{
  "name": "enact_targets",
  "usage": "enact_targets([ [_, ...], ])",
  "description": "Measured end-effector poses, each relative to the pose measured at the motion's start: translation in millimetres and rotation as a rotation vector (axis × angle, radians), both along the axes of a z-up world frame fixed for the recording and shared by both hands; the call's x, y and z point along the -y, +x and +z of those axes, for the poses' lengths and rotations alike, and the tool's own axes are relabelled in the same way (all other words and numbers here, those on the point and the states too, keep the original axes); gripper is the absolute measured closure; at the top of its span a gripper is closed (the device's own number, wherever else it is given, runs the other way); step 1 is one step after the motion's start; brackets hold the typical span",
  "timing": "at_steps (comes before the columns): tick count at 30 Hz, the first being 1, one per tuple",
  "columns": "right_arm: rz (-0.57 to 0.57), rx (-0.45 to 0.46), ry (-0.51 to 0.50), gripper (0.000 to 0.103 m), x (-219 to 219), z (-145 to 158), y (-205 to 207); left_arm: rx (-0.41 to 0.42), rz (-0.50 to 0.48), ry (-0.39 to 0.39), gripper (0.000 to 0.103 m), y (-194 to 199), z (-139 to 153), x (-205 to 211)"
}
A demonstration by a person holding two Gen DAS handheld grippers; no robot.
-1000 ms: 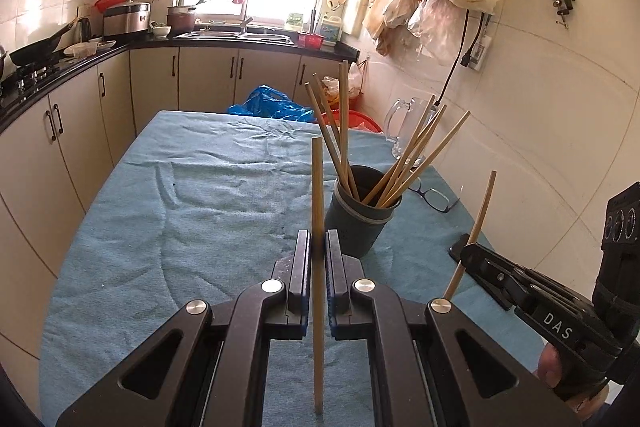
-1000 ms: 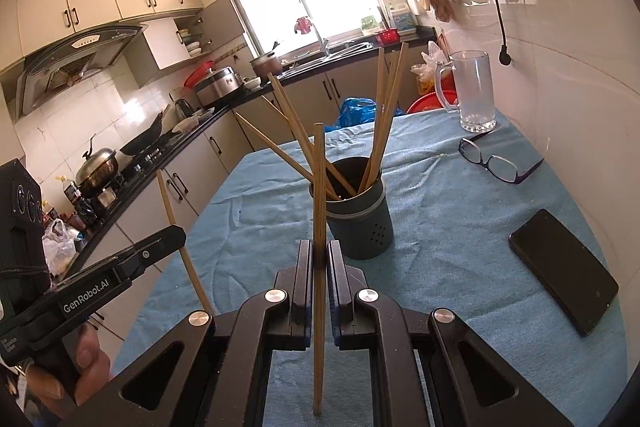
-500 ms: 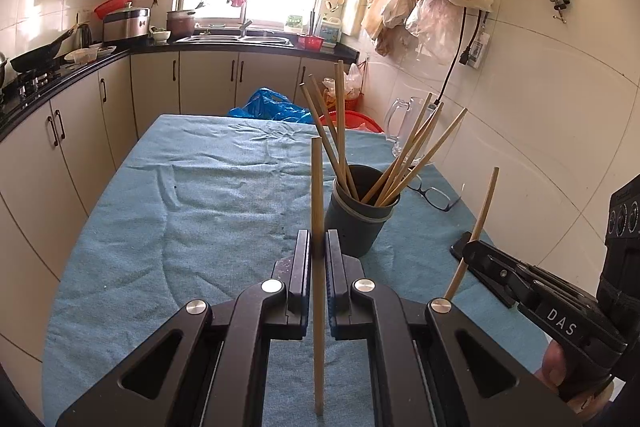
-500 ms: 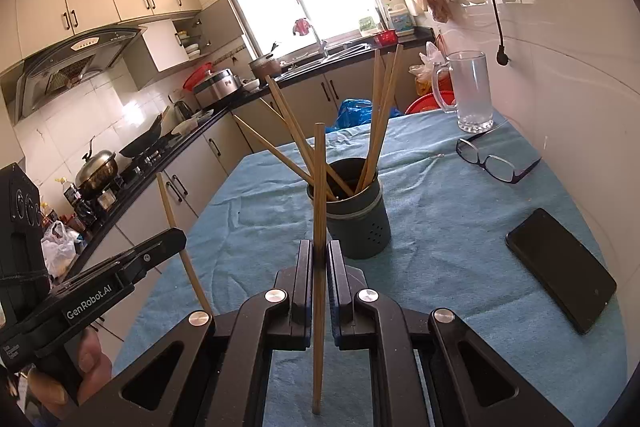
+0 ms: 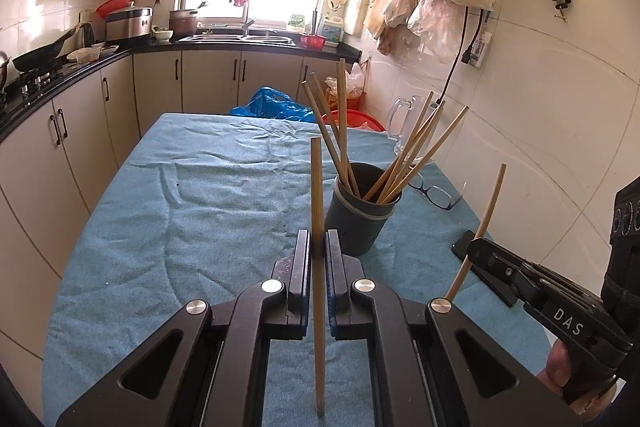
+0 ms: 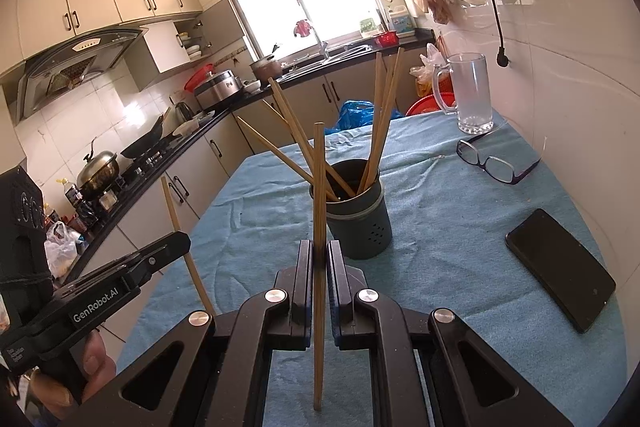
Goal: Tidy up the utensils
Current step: 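Hold the left tool's chopstick upright beside the cup while the right tool holds its own, then move the left tool's chopstick over the cup while the right tool moves its own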
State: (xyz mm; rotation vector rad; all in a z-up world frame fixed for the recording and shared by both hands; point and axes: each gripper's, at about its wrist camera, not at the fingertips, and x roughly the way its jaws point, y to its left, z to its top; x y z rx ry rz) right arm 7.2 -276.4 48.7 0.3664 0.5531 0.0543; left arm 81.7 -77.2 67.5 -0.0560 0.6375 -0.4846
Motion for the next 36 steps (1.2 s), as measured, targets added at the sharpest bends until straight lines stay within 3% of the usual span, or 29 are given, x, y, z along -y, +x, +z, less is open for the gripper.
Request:
enact_targets([
  [36, -0.026, 0.068, -0.008, 0.095, -9.2, 25.2, -38.5, 0.049, 0.046, -0.036, 0.097, -28.6, 21.1, -24.0],
])
